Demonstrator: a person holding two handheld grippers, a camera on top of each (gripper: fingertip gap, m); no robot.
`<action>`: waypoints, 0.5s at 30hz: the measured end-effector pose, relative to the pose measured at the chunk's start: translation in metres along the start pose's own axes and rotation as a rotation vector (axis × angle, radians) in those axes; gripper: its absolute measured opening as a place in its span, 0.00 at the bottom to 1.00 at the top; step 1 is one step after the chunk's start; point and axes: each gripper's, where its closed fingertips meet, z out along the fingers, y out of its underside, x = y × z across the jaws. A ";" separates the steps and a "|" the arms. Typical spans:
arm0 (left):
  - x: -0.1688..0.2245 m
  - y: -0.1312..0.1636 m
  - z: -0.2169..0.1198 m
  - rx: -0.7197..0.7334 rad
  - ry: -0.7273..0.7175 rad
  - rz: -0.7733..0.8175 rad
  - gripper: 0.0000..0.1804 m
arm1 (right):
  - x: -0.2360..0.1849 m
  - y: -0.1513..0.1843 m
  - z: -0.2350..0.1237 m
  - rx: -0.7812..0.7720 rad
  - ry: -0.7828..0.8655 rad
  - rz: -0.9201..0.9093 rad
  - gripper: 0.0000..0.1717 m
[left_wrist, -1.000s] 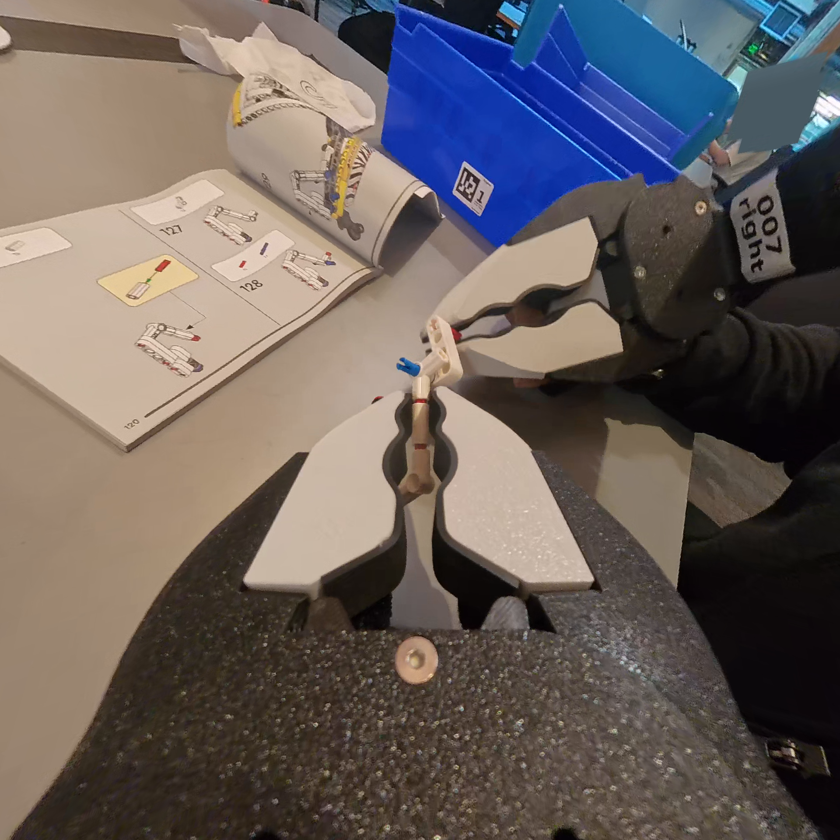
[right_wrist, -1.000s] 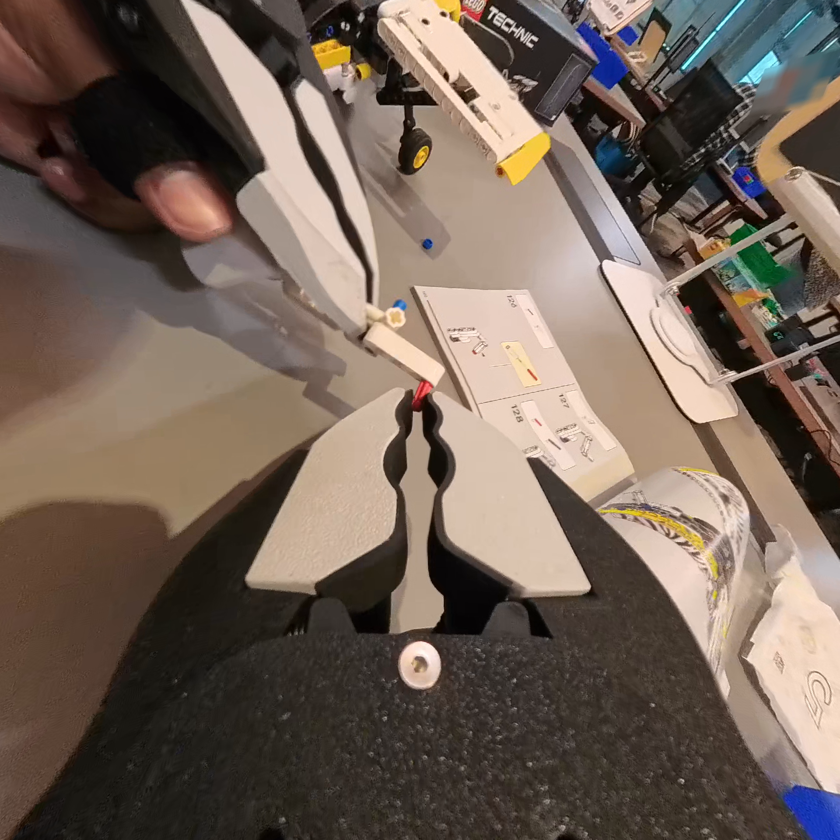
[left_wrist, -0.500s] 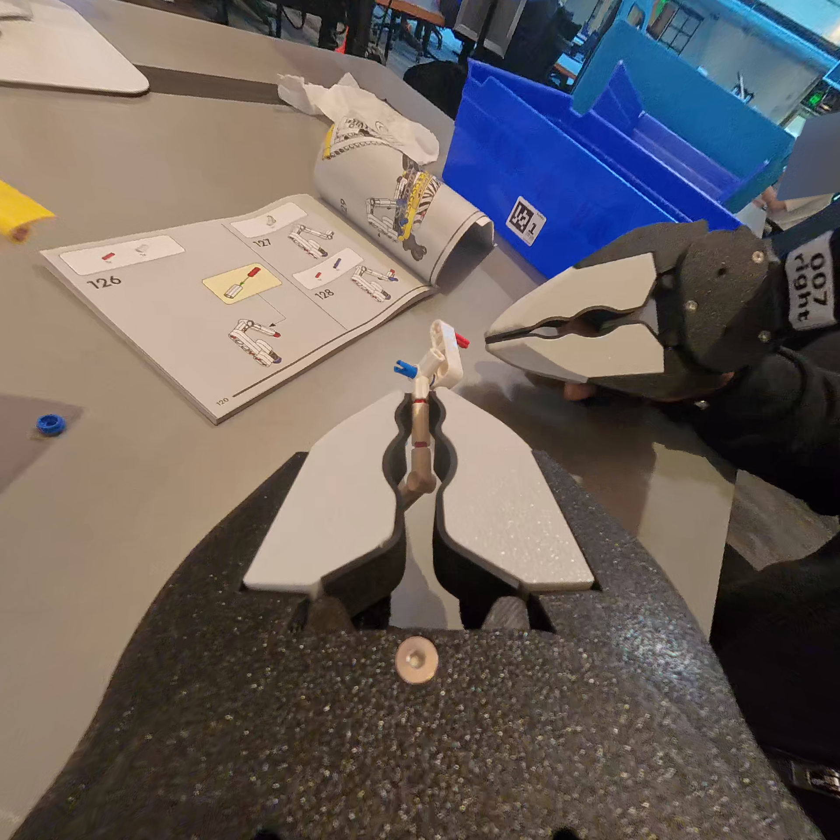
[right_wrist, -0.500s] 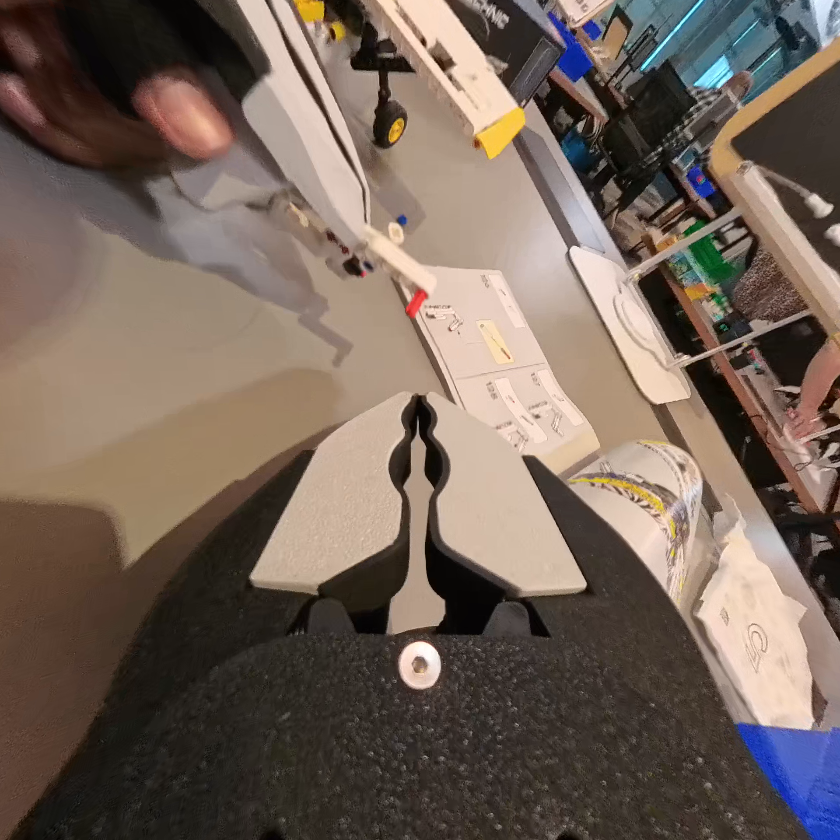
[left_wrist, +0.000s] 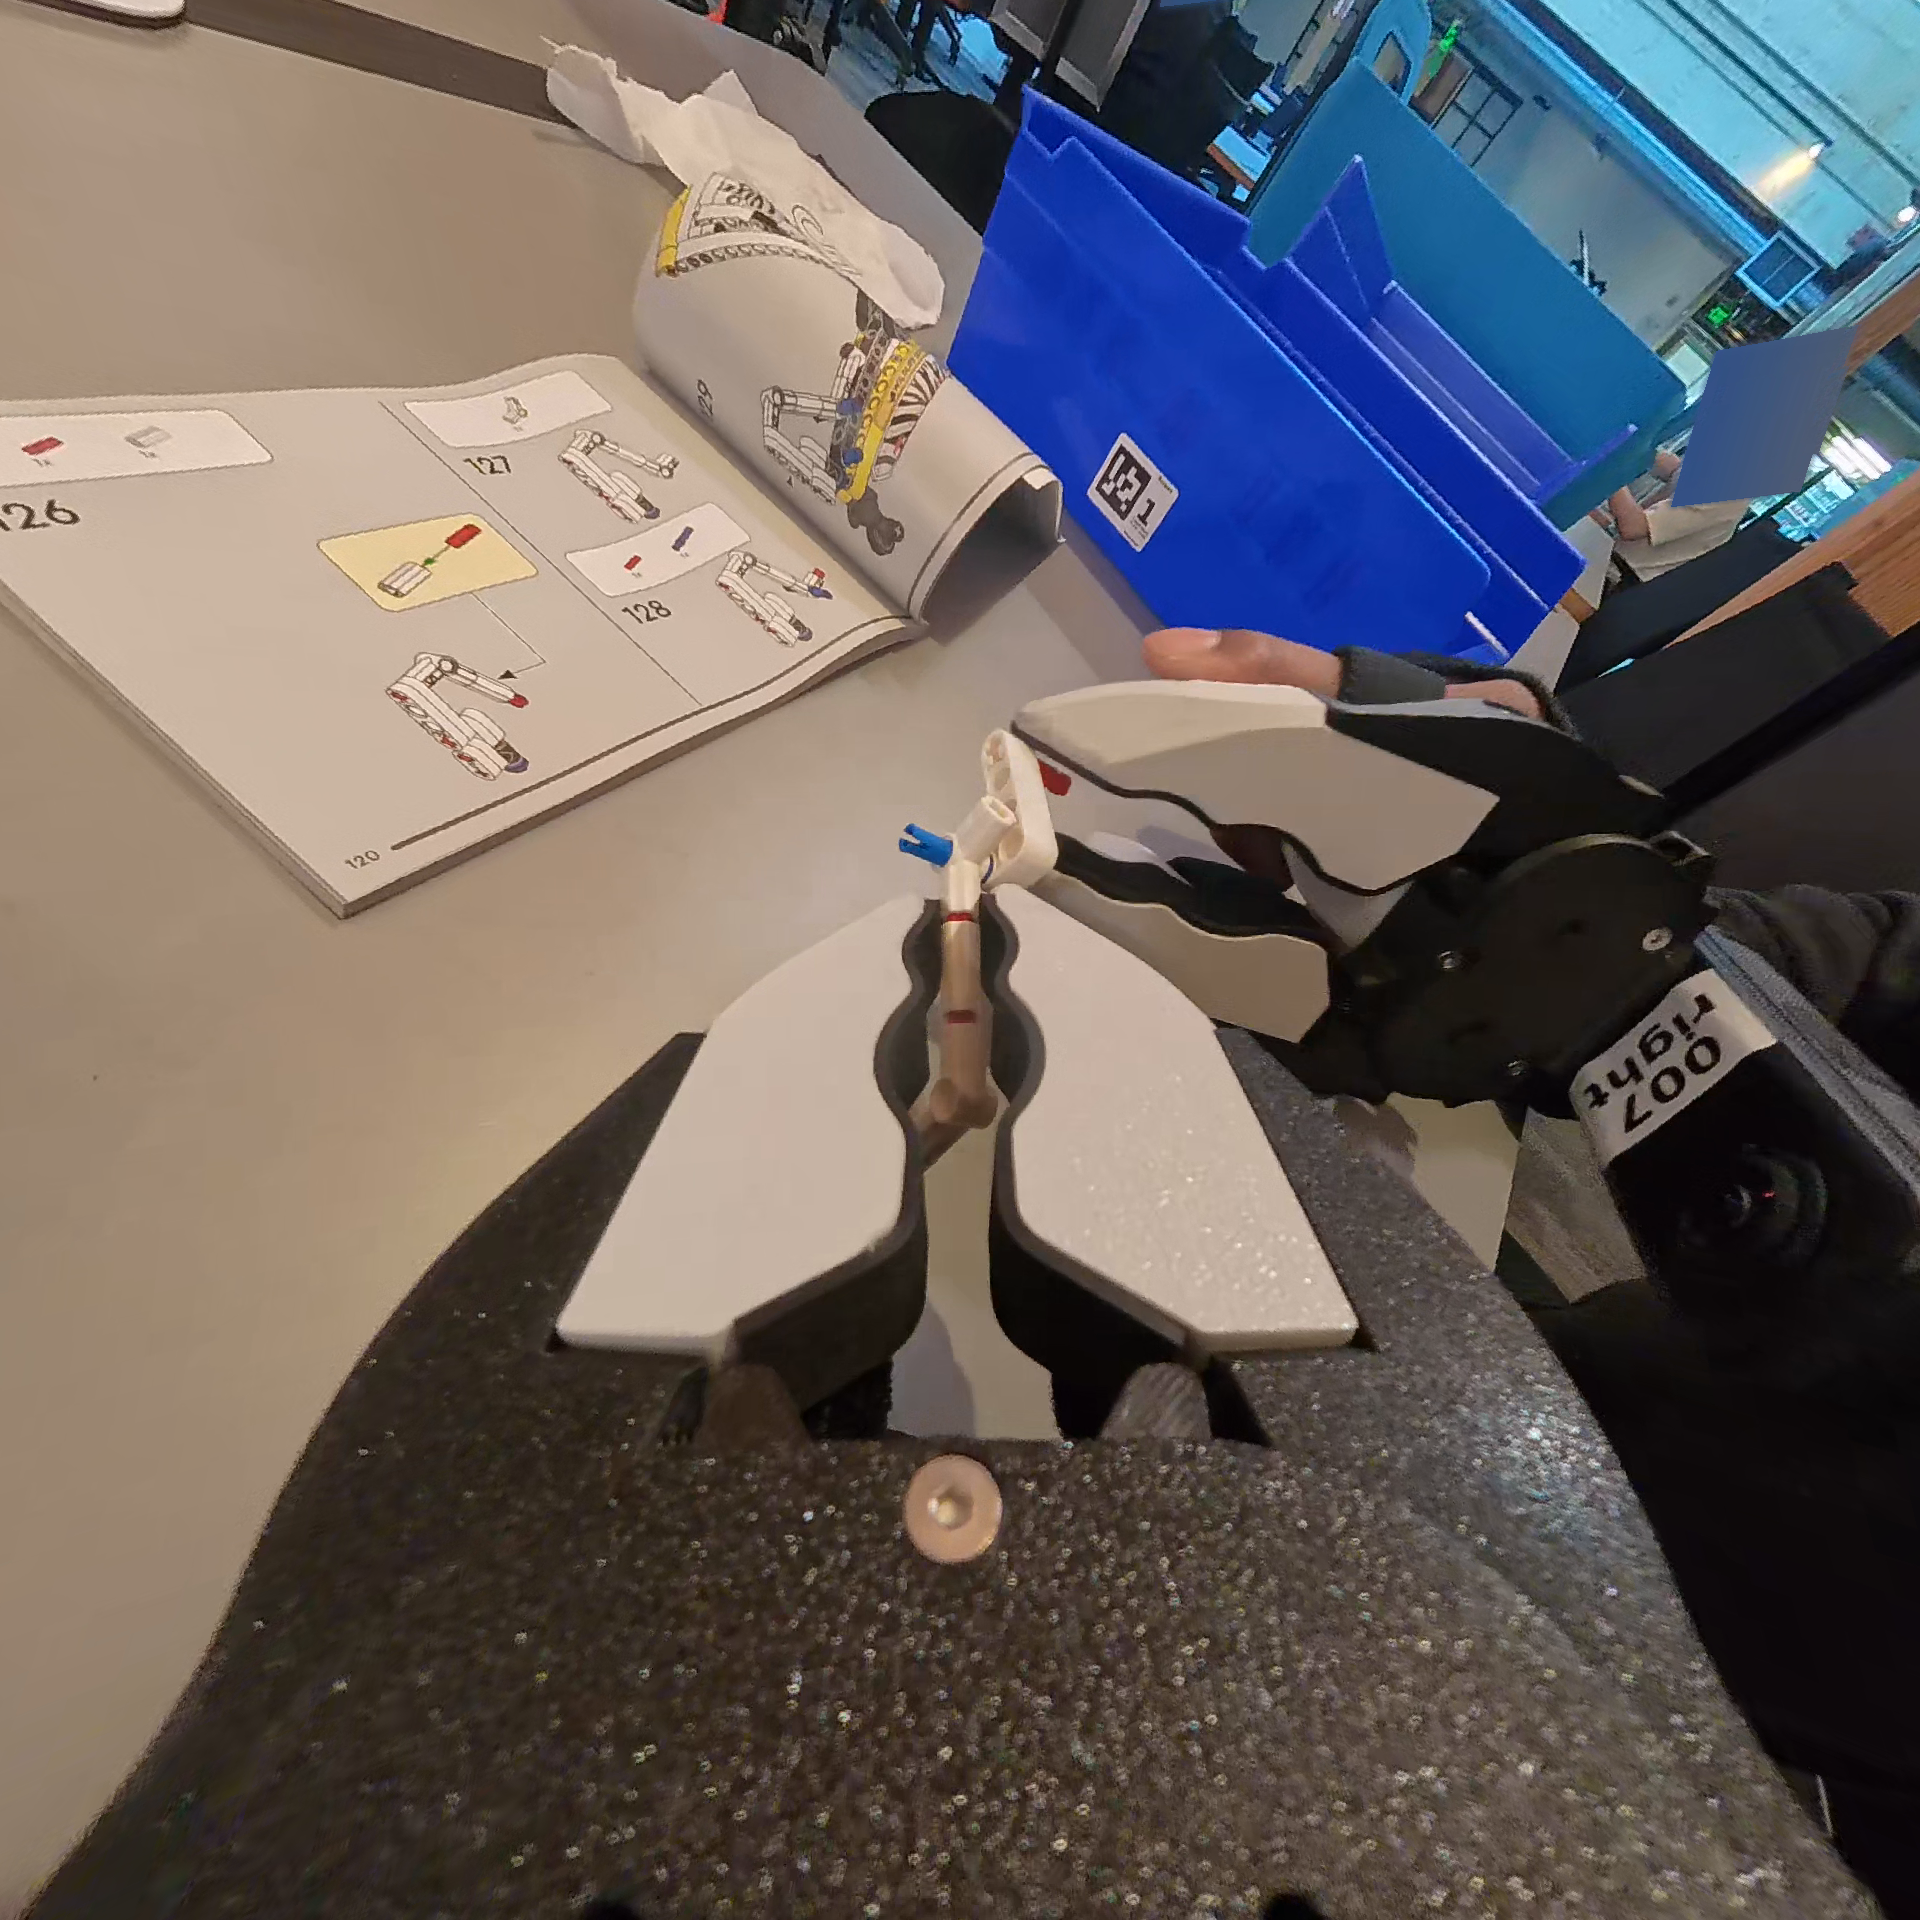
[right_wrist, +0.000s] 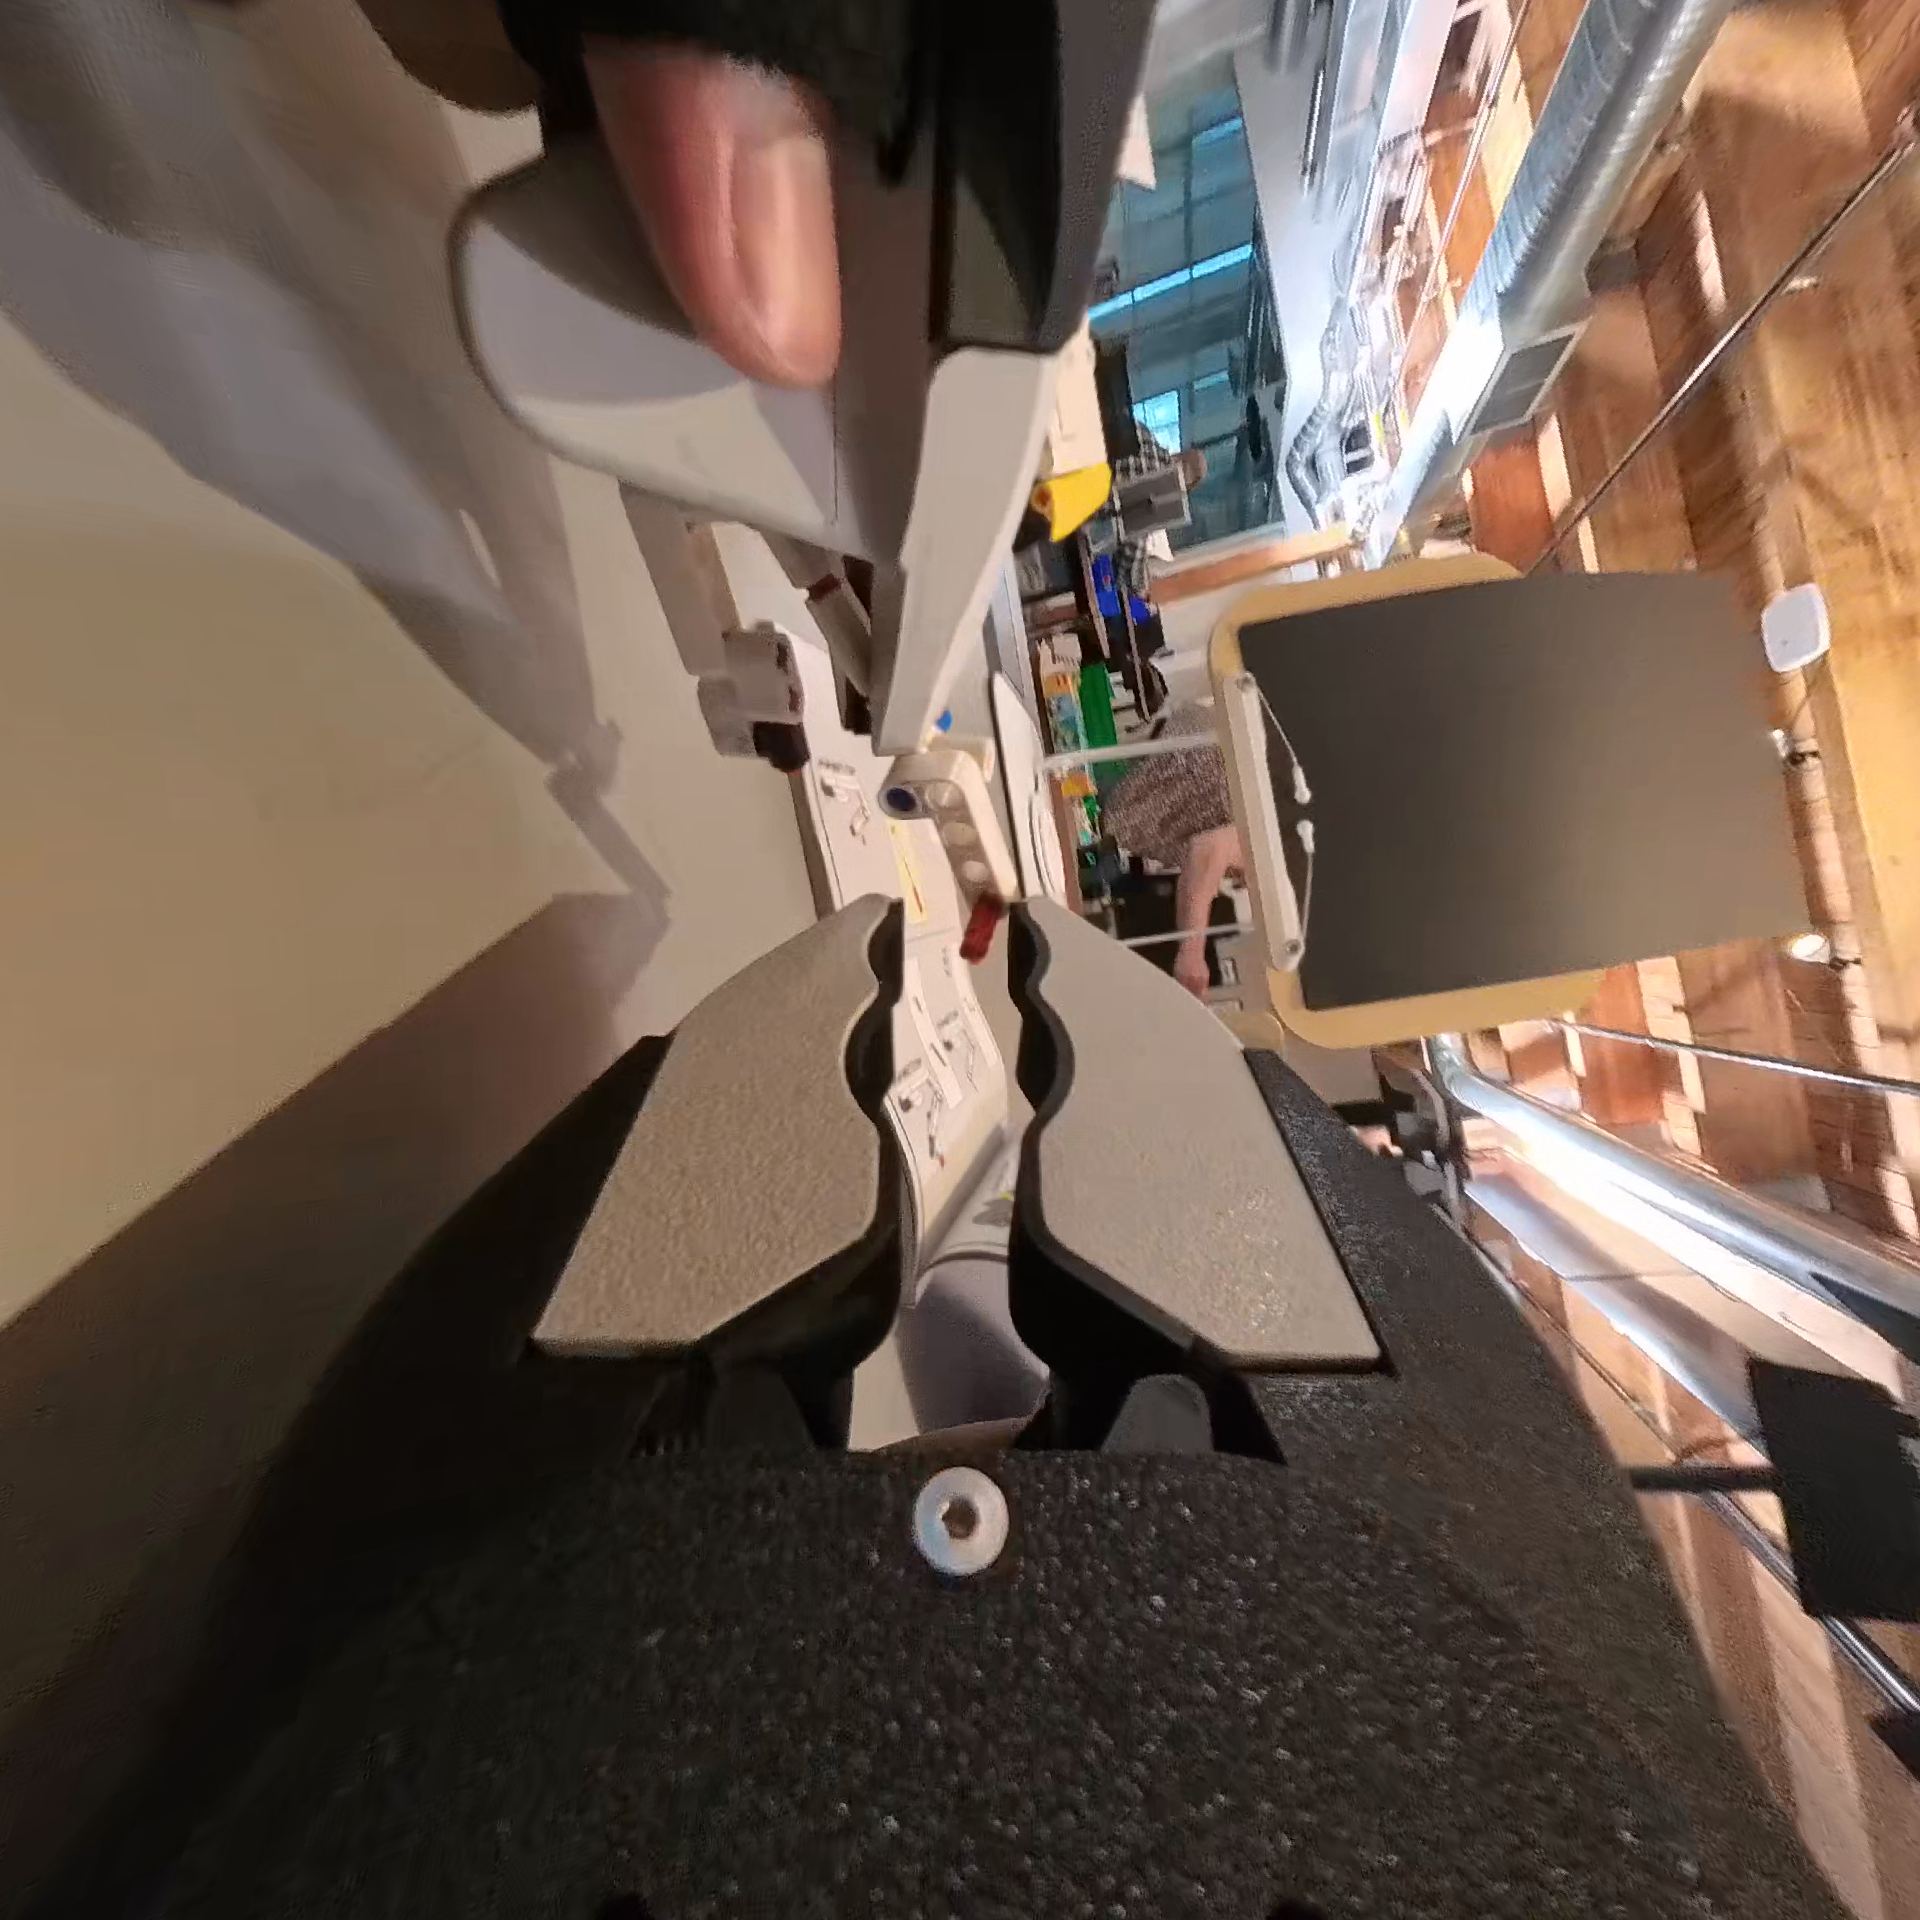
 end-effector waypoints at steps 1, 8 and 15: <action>-0.001 0.000 0.000 0.001 -0.006 0.001 0.04 | 0.001 0.001 0.001 -0.016 0.012 -0.005 0.09; -0.004 -0.003 -0.002 0.035 -0.058 0.021 0.04 | 0.005 0.002 -0.001 -0.075 0.008 0.039 0.02; 0.002 0.000 -0.002 0.009 -0.026 0.116 0.10 | 0.004 0.003 -0.003 -0.048 -0.024 0.036 0.02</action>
